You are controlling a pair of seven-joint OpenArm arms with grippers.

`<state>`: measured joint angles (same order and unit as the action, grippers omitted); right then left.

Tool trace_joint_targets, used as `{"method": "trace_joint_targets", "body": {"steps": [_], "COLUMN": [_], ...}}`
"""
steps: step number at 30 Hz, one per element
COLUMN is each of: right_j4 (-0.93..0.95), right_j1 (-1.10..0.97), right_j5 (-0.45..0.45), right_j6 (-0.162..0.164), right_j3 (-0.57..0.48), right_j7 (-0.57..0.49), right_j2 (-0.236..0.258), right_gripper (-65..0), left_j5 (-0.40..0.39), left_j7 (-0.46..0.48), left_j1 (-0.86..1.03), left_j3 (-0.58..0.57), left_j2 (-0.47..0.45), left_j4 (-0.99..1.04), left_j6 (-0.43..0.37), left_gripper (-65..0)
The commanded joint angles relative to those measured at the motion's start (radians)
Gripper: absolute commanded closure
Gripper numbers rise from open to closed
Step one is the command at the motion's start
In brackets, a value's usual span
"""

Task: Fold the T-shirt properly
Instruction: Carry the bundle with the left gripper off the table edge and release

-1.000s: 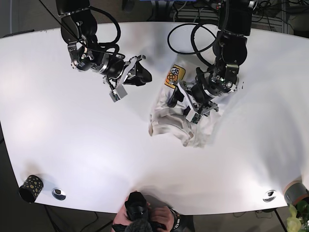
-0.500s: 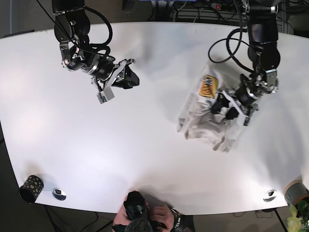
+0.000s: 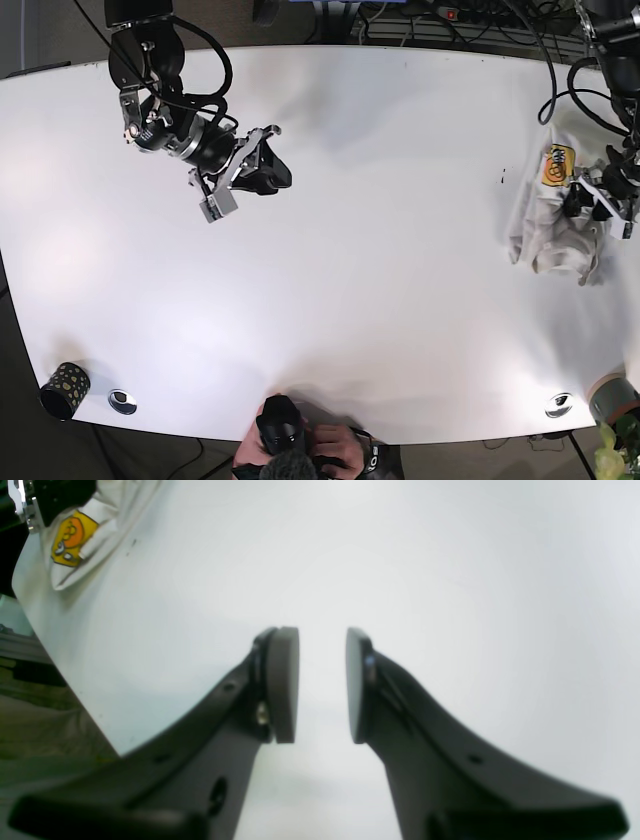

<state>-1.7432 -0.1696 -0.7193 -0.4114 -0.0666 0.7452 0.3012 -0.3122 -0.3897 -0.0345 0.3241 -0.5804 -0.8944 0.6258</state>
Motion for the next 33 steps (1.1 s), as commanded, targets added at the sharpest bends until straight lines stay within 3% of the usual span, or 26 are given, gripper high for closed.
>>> {"method": "trace_joint_targets", "body": {"steps": [1, 10, 16, 20, 25, 33], "right_j4": [-0.025, -0.025, -0.025, -0.025, -0.041, -0.036], "right_j1": [0.011, 0.011, 0.011, 0.012, 0.012, 0.022], "right_j5": [-0.018, -0.015, -0.013, -0.013, -0.013, -0.007], "right_j6": [-0.011, -0.016, -0.016, -0.016, -0.013, -0.010], "right_j3": [0.006, 0.006, 0.003, 0.006, 0.007, 0.047], "right_j7": [-0.017, -0.017, -0.017, -0.017, -0.022, -0.049], "right_j2": [0.010, 0.011, 0.011, 0.011, 0.054, 0.062], "right_gripper": [-14.4, -14.4, -14.4, -14.4, -14.4, -14.4], "left_j5": [0.137, 0.135, 0.132, 0.132, 0.138, 0.163], "left_j7": [-0.084, 0.004, 0.008, -0.010, -0.059, -0.055], "left_j1": [0.035, 0.043, 0.041, 0.041, 0.043, 0.048], "left_j3": [0.042, 0.089, 0.116, 0.195, 0.274, 0.234], "left_j2": [-0.066, -0.189, -0.197, -0.175, -0.123, 0.012], "left_j4": [0.076, 0.225, 0.222, 0.122, -0.085, -0.343], "left_j6": [-0.059, -0.056, -0.056, -0.039, -0.028, -0.036], "left_gripper": [-37.1, -37.1, -37.1, -37.1, -37.1, -37.1]}}
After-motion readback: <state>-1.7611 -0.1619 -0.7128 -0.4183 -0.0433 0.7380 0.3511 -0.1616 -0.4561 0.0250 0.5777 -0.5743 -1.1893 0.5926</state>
